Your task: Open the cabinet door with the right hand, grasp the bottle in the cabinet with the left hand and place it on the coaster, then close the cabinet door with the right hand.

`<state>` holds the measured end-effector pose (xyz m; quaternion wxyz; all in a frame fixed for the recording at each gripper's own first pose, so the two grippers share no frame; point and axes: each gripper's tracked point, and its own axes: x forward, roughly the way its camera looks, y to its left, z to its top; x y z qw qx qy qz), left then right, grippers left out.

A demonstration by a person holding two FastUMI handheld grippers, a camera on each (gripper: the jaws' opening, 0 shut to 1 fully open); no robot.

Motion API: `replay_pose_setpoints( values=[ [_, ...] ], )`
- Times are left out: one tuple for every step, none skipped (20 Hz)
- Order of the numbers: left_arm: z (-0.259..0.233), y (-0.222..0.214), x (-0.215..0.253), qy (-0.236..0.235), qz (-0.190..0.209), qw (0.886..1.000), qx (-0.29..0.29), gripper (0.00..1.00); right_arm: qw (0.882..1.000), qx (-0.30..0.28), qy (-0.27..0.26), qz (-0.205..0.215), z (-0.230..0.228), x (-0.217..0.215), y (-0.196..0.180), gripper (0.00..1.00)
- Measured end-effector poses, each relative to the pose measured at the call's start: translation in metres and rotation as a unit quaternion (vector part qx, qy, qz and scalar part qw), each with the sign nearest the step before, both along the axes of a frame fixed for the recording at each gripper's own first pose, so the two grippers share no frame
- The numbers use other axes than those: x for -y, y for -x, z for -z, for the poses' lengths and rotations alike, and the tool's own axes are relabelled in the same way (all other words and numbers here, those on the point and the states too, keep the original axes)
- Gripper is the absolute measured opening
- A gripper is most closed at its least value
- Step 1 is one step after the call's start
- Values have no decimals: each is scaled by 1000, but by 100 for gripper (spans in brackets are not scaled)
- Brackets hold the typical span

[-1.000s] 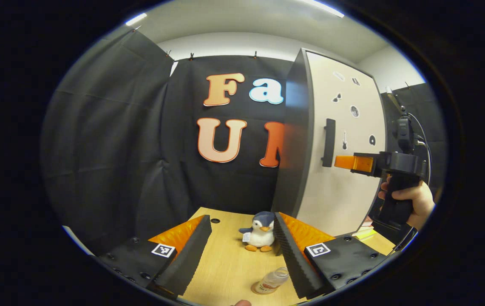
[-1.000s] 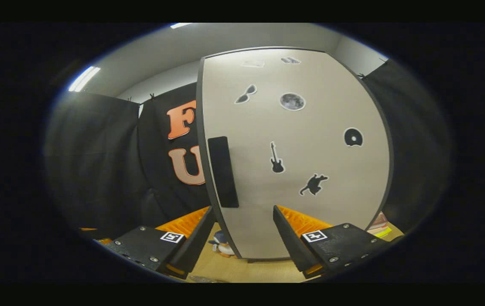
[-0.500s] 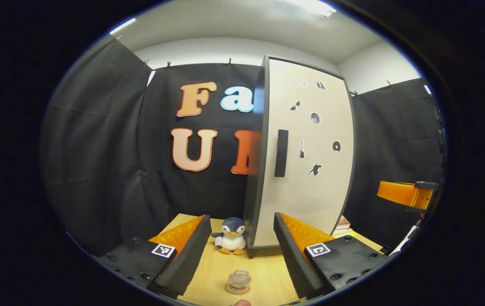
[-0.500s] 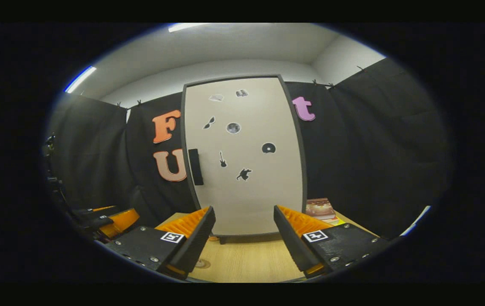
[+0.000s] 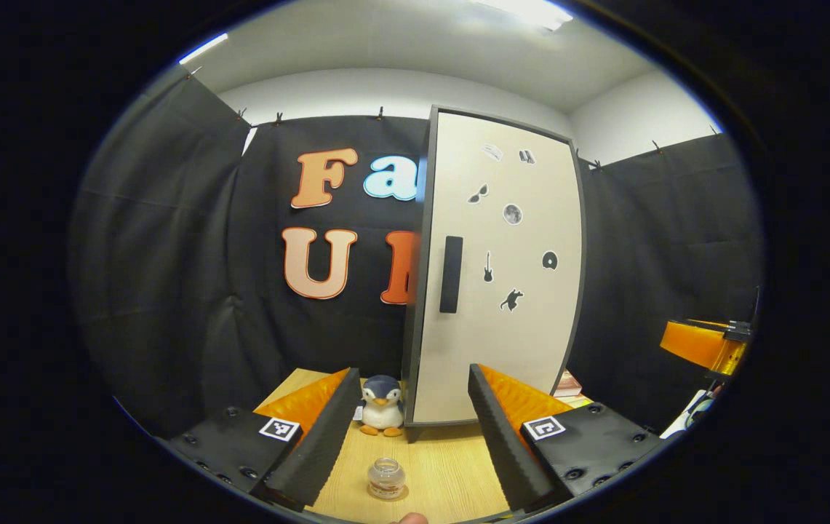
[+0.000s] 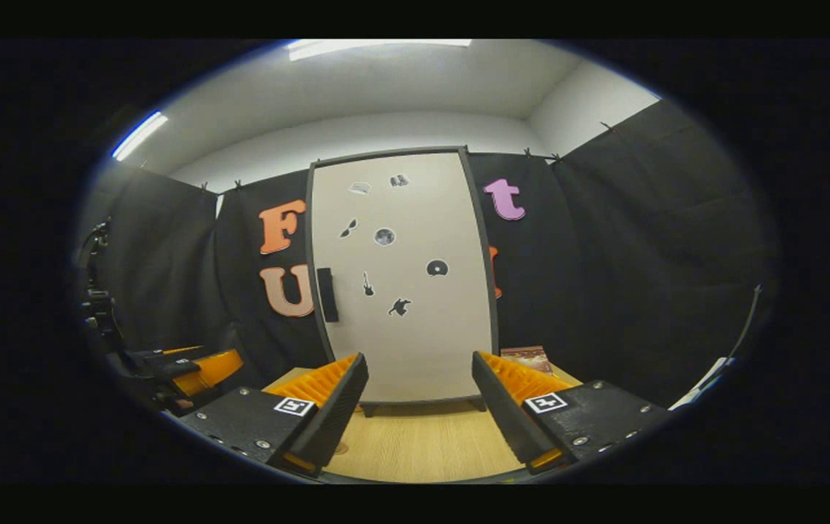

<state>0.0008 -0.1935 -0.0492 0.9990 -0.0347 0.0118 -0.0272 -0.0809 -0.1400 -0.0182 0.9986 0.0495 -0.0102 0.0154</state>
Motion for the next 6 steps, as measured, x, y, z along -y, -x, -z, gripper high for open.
replay_pose_setpoints(
  values=[
    [-1, 1, 0, 1, -1, 1000, -1, 93, 1000, 2, 4, -1, -2, 0, 0, 90],
    [-1, 1, -1, 1, -3, 1000, -1, 93, 1000, 5, 6, 0, -4, 1, 2, 92],
    [-1, 4, -3, 1, -6, 1000, -1, 95, 1000, 6, 7, -1, -5, 0, 2, 92],
    [0, 4, -1, 2, -4, 1000, -3, 96, 1000, 8, 5, -2, -7, 0, 3, 93],
    [0, 5, -1, 2, -6, 1000, -4, 93, 1000, 10, 4, -2, -9, 0, 3, 93],
    [-1, 6, -1, 1, -5, 1000, -4, 96, 1000, 13, 5, -1, -10, 2, 3, 93]
  ],
)
